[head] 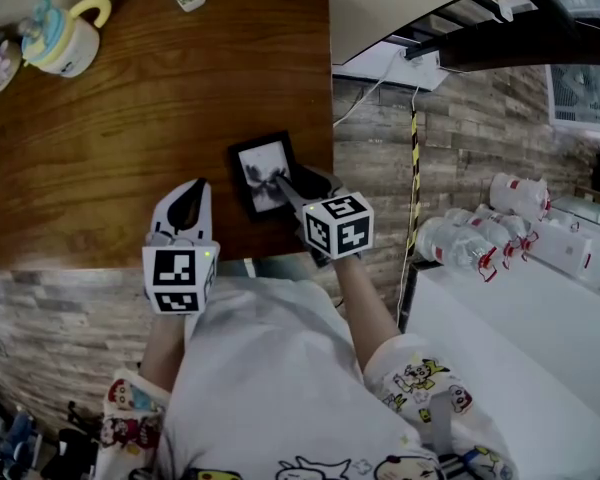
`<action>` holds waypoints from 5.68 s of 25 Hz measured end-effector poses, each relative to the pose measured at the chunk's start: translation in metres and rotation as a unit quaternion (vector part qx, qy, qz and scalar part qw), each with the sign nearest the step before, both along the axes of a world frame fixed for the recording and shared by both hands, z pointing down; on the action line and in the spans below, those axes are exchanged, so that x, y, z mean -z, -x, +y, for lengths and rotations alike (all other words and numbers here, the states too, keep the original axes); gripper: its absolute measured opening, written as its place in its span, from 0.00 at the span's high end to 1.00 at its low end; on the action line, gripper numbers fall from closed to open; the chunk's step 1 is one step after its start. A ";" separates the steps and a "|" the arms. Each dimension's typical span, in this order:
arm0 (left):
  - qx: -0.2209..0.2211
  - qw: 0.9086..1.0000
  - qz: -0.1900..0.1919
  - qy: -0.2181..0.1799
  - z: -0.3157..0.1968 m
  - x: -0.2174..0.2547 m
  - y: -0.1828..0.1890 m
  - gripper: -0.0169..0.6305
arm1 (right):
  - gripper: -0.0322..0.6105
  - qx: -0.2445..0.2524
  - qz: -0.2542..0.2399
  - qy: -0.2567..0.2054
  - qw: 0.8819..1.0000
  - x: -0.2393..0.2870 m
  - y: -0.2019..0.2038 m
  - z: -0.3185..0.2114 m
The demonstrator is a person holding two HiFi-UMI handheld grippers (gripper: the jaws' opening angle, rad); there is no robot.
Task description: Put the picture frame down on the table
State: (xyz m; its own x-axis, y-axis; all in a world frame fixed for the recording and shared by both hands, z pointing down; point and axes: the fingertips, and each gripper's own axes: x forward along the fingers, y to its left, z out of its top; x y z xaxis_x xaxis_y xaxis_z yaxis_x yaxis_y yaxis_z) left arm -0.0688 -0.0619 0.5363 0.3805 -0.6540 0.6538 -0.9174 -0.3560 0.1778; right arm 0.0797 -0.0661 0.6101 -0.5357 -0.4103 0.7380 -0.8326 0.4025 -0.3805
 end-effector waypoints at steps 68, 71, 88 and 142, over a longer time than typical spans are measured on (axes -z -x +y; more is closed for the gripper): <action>0.025 0.986 0.001 -0.164 -0.016 0.140 0.007 0.97 | 0.77 -0.016 -0.036 -0.285 0.958 0.229 -0.030 -0.030; 0.023 0.985 0.005 -0.171 -0.014 0.146 0.004 0.97 | 0.81 -0.009 -0.039 -0.312 0.949 0.247 -0.030 -0.030; 0.034 0.986 0.011 -0.166 -0.012 0.147 0.004 0.97 | 0.95 -0.016 -0.027 -0.363 0.931 0.265 -0.050 -0.031; 0.033 0.988 0.013 -0.151 -0.020 0.133 0.025 0.97 | 0.95 -0.029 -0.003 -0.337 0.941 0.245 -0.050 -0.033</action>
